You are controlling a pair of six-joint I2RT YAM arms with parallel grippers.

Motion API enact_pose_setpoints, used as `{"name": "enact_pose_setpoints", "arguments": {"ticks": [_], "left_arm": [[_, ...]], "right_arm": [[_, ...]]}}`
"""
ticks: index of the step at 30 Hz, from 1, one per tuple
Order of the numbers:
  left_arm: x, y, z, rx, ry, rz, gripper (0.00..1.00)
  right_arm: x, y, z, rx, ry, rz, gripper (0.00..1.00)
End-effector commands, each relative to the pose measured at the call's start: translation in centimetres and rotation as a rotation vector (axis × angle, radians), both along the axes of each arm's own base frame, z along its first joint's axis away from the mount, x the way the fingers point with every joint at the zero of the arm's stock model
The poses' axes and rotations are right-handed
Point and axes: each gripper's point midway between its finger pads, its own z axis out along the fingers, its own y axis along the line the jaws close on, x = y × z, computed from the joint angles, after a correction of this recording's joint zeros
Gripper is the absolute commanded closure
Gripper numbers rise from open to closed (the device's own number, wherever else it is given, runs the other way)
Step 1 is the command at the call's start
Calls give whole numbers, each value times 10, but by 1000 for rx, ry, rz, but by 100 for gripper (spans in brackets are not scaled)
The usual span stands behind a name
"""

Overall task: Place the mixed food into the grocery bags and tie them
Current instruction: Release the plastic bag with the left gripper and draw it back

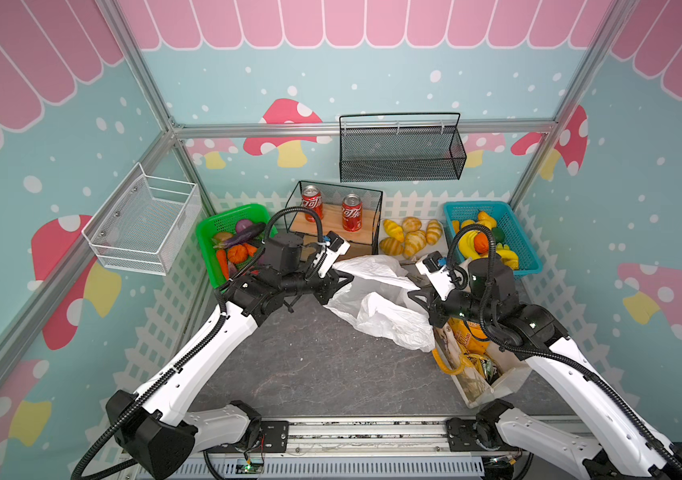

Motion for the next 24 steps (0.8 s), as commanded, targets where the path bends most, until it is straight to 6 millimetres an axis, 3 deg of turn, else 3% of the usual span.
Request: {"name": "enact_pose_setpoints", "arguments": {"ticks": [1,3,6,9,12,16,21,24], "left_arm": [[-4,-10,15,-205,200,-79,92],[23,3,3,-190,225,59,94],[64,28,-17,-170,288,274,81],[84,42,-26,-198,369,356,52],[85,48,-15,-265,412,297,29],[78,64,15,-397,354,264,11],[64,94,50,-558,255,271,3],[67,121,52,-575,236,376,3]], "right_arm": [[2,2,-5,-19,13,20,100],[6,11,-14,6,37,37,100],[17,25,-23,69,64,45,100],[29,37,-27,148,93,32,100],[46,41,-34,197,121,-34,100],[59,45,-40,272,164,-99,100],[70,46,-41,308,170,-140,100],[75,46,-42,303,160,-150,100]]}}
